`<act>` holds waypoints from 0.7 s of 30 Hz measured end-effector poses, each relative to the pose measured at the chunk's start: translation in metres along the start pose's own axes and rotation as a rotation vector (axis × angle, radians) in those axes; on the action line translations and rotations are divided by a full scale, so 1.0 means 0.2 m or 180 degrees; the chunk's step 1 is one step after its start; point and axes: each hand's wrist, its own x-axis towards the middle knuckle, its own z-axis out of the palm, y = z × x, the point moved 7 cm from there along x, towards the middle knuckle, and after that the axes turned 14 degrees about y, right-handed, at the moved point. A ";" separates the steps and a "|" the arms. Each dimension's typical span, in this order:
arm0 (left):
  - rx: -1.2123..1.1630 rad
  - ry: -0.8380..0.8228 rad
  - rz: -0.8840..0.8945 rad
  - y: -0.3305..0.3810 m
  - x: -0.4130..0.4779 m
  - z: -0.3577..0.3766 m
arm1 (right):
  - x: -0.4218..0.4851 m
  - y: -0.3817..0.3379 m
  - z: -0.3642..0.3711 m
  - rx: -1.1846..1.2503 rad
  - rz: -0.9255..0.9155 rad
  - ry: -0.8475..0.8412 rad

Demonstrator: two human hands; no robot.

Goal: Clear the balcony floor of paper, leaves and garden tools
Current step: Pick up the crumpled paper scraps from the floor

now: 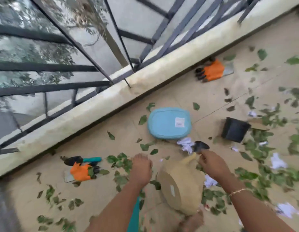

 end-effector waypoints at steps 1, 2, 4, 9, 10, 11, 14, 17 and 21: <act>0.0258 -0.0113 0.0179 -0.03 0.09 0.14 | 0.10 0.02 0.10 -0.0043 -0.0020 0.0046; 0.0547 -0.0226 0.0358 -0.05 0.17 0.26 | 0.20 0.03 0.19 -0.0083 -0.0061 0.0076; 0.0986 -0.0392 0.0635 -0.08 0.32 0.46 | 0.39 0.06 0.36 -0.0255 -0.0232 0.0154; 0.1272 -0.0721 0.1424 -0.05 0.62 0.83 | 0.75 0.15 0.77 -0.1097 -0.1010 0.0048; 0.1347 -0.0735 0.1563 -0.05 0.67 0.89 | 0.79 0.20 0.84 -0.1378 -0.1001 0.0020; 0.1393 -0.0742 0.1671 -0.06 0.71 0.95 | 0.83 0.24 0.90 -0.1609 -0.0977 -0.0019; 0.1345 -0.0860 0.1761 -0.07 0.76 1.12 | 0.89 0.33 1.00 -0.1975 -0.0915 0.0028; 0.1329 -0.0705 0.1952 -0.05 0.80 1.17 | 0.93 0.33 1.02 -0.1760 -0.0942 0.0050; 0.1559 -0.0575 0.2128 -0.07 0.82 1.23 | 0.90 0.27 0.97 -0.1336 -0.1466 0.0392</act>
